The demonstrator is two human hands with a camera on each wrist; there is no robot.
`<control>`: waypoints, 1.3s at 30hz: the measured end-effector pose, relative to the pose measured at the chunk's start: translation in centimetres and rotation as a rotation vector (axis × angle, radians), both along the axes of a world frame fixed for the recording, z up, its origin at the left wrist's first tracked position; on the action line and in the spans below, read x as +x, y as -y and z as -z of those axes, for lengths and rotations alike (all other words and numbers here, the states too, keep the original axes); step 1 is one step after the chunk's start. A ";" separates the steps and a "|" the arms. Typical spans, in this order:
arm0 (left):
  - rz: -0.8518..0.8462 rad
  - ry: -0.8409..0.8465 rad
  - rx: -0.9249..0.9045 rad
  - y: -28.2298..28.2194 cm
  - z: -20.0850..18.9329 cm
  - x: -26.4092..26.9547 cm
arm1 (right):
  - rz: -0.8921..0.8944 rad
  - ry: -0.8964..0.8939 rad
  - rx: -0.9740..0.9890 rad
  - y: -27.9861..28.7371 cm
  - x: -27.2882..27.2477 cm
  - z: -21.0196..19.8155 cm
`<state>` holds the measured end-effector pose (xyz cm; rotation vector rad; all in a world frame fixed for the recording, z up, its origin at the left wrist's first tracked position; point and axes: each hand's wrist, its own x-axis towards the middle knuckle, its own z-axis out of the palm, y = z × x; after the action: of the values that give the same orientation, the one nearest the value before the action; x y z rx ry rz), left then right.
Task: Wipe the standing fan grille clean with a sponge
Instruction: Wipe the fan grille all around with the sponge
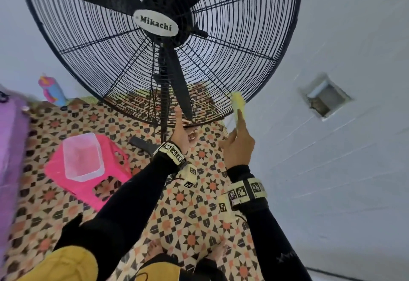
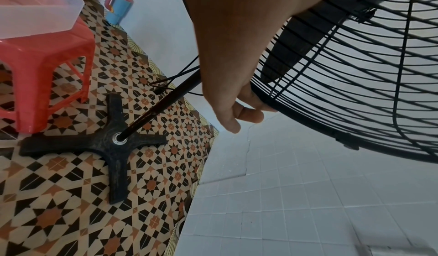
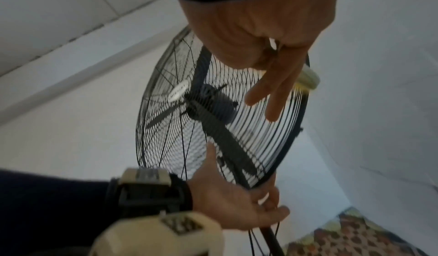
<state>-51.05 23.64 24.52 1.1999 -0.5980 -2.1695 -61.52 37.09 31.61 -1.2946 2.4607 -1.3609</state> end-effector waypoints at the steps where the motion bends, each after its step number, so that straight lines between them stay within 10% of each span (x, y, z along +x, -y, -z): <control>1: 0.006 0.000 -0.013 -0.1 -0.2 0.0 | 0.011 0.012 0.006 0.7 0.6 0.4; 8: 0.123 -0.036 -0.035 -0.5 -1.8 1.2 | -0.350 -0.011 0.248 2.3 5.5 2.9; 17: 0.133 0.023 0.009 1.4 1.5 1.5 | 0.008 -0.086 0.004 1.3 1.6 1.9; 23: 0.101 0.010 -0.031 -0.3 -1.1 1.1 | -0.308 -0.171 0.188 0.9 3.2 3.7; 32: 0.103 0.003 -0.025 -0.1 -0.8 1.4 | 0.063 -0.117 -0.178 0.0 -0.7 2.3; 39: 0.145 0.026 -0.072 0.1 -0.6 2.0 | 0.181 0.270 -0.262 1.1 2.2 5.2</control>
<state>-49.08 23.49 25.08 1.1809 -0.7901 -2.2337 -59.31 35.98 26.37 -0.8662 2.3201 -1.8169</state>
